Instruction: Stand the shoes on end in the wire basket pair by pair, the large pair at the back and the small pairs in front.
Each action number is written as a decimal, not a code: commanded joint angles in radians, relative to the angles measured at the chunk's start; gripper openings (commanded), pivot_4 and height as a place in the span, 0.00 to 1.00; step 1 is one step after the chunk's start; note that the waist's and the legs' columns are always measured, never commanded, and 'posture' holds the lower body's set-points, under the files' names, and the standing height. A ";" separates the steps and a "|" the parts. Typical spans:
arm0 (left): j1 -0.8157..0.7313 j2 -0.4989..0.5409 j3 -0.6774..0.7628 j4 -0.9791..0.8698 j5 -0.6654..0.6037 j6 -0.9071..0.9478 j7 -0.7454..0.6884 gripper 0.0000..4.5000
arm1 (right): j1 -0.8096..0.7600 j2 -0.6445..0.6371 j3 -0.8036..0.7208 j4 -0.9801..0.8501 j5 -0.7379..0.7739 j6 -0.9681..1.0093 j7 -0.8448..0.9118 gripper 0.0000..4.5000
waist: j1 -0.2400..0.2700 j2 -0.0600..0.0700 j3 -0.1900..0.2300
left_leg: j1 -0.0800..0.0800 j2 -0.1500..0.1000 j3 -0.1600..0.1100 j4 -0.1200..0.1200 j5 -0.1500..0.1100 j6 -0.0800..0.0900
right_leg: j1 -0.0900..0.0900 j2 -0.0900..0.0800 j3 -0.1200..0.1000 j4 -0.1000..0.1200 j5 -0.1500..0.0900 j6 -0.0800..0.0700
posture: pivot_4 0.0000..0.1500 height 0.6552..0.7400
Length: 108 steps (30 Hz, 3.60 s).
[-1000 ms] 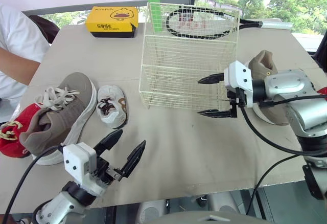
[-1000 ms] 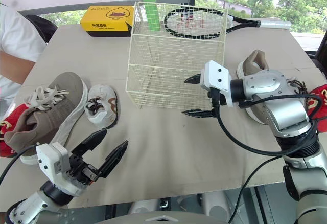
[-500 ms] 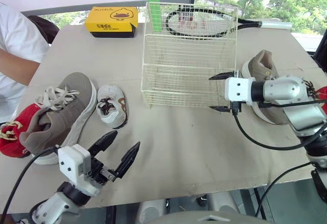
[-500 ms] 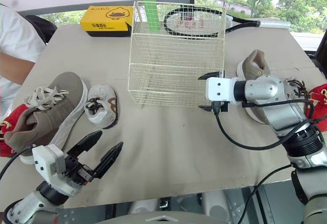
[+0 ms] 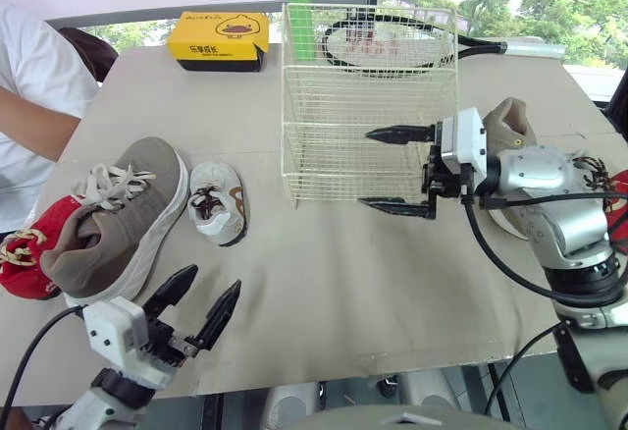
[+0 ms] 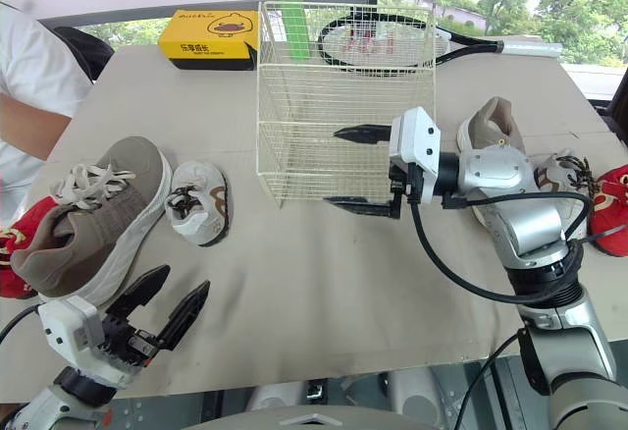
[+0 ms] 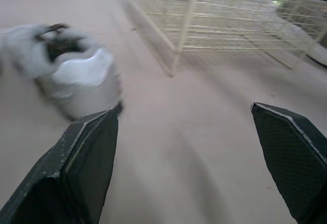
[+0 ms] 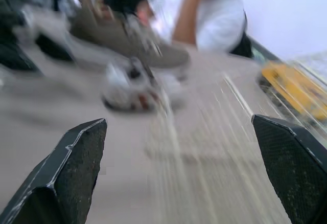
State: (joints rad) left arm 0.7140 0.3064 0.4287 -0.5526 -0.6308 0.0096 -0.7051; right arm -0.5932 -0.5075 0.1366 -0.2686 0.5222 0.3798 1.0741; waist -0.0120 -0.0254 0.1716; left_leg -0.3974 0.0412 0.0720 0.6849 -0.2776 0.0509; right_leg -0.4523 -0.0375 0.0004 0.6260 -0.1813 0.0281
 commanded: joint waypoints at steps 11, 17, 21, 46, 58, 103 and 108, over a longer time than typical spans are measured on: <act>-0.018 -0.002 0.090 0.026 -0.059 0.009 0.058 1.00 | 0.100 0.040 0.002 -0.043 0.034 0.004 -0.003 0.98 | -0.001 -0.002 -0.001 | 0.000 0.000 0.000 0.000 0.000 0.000 | 0.000 0.000 0.000 0.000 0.000 0.000 | 1.00 1.00; -0.079 0.034 0.061 -0.026 -0.034 0.090 0.145 1.00 | 0.108 0.018 -0.011 -0.089 0.075 0.050 0.000 0.98 | -0.002 -0.002 -0.001 | 0.000 0.000 0.000 0.000 0.000 0.000 | 0.000 0.000 0.000 0.001 0.000 0.000 | 1.00 1.00; -0.189 0.061 0.036 -0.088 -0.048 0.222 0.298 1.00 | 0.102 -0.007 -0.016 -0.123 0.111 0.084 0.014 0.98 | 0.003 -0.002 -0.002 | 0.000 -0.001 -0.001 0.000 0.000 0.000 | 0.001 0.000 0.000 0.001 0.000 0.000 | 1.00 1.00; 0.024 0.436 0.601 0.182 -0.289 0.392 0.021 1.00 | 0.049 0.050 0.029 -0.117 0.145 0.104 0.056 0.98 | -0.004 -0.005 -0.003 | 0.000 -0.001 0.001 -0.001 0.000 -0.001 | -0.002 -0.004 -0.003 0.000 0.001 -0.002 | 1.00 1.00; -0.166 0.443 0.342 0.321 0.002 0.433 0.111 0.28 | 0.084 -0.003 0.023 -0.164 0.134 0.116 0.024 1.00 | 0.003 0.012 -0.009 | 0.001 -0.001 0.002 -0.003 0.000 -0.002 | -0.002 -0.006 -0.004 0.001 0.002 -0.004 | 1.00 1.00; -1.321 0.616 -0.245 0.374 0.303 -0.397 -0.342 0.12 | -1.190 -0.042 0.361 1.067 -0.402 -0.033 0.540 1.00 | -0.004 0.004 0.005 | -0.026 0.000 0.015 -0.005 0.005 -0.008 | -0.028 -0.001 -0.006 0.002 0.007 -0.001 | 1.00 1.00; -1.360 0.595 -0.255 0.397 0.337 -0.474 -0.340 0.12 | -1.188 -0.040 0.504 1.076 -0.342 0.032 0.540 0.80 | -0.002 0.004 0.005 | -0.034 0.000 0.012 -0.001 0.005 -0.008 | -0.033 -0.002 -0.007 0.002 0.007 -0.001 | 1.00 1.00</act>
State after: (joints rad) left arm -0.5958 0.9040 0.1292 -0.1196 -0.2655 -0.4039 -1.0745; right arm -1.7545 -0.5345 0.6093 0.8290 0.1602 0.3933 1.5700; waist -0.0143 -0.0216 0.1762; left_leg -0.4315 0.0411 0.0840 0.6838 -0.2730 0.0427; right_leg -0.4853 -0.0391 -0.0072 0.6278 -0.1746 0.0274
